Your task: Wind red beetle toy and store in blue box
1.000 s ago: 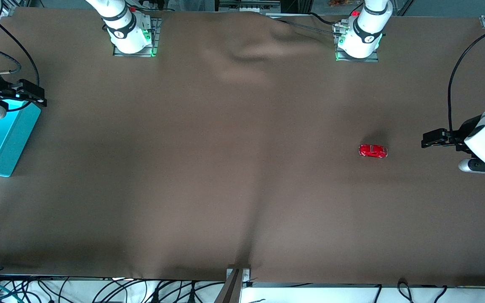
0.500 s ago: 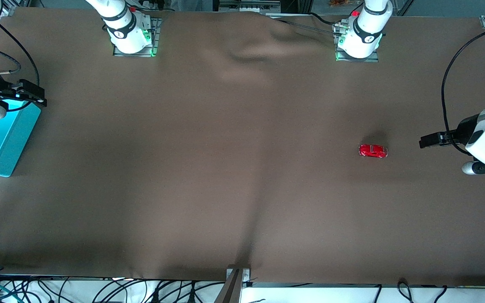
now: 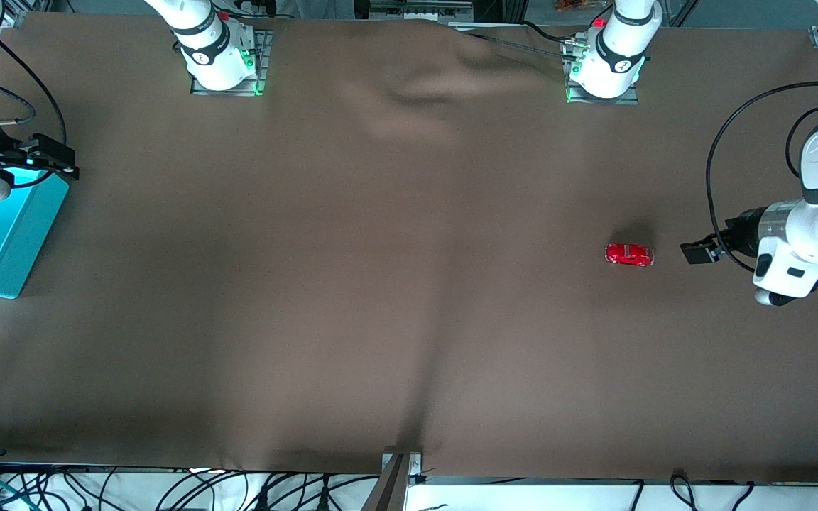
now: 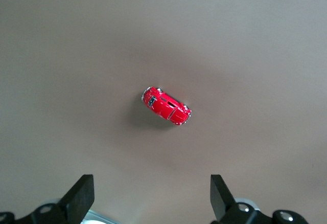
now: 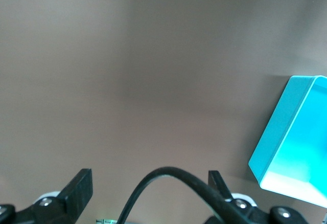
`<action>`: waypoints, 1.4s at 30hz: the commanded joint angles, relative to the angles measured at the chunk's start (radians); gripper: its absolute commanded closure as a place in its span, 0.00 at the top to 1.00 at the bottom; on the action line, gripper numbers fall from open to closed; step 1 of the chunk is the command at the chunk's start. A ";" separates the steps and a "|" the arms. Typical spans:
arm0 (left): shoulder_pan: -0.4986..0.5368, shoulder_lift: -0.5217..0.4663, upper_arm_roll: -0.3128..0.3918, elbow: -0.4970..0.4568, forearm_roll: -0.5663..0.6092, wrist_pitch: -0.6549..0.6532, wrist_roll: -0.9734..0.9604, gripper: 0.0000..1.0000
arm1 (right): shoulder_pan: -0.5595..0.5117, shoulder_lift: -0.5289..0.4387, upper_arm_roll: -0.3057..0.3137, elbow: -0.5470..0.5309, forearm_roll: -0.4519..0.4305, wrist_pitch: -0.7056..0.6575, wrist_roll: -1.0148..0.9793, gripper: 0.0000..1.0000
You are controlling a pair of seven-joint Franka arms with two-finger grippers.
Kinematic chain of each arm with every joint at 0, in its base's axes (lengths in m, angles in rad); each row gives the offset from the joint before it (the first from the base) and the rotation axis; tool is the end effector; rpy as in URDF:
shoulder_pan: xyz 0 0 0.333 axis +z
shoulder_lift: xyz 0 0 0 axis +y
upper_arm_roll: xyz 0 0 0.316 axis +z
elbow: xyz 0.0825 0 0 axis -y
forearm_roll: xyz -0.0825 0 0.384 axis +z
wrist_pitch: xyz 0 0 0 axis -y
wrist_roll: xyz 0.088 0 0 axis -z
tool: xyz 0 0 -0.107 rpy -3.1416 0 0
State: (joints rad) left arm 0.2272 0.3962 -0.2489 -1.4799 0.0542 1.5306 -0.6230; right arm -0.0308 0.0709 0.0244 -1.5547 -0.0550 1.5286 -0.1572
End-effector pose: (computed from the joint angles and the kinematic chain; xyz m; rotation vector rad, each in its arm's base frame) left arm 0.6347 0.0134 0.4316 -2.9015 -0.8926 0.5054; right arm 0.5698 -0.0102 0.5889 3.0836 0.2335 -0.1563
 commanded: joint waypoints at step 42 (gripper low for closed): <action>0.063 0.035 -0.004 -0.591 -0.024 0.713 -0.851 1.00 | -0.008 0.000 -0.014 0.031 -0.005 -0.008 0.010 1.00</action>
State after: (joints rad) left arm 0.2951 0.4481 -0.2522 -2.0292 0.0539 2.1805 -1.4360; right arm -0.0356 0.0709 0.0099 -1.5411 -0.0550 1.5296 -0.1563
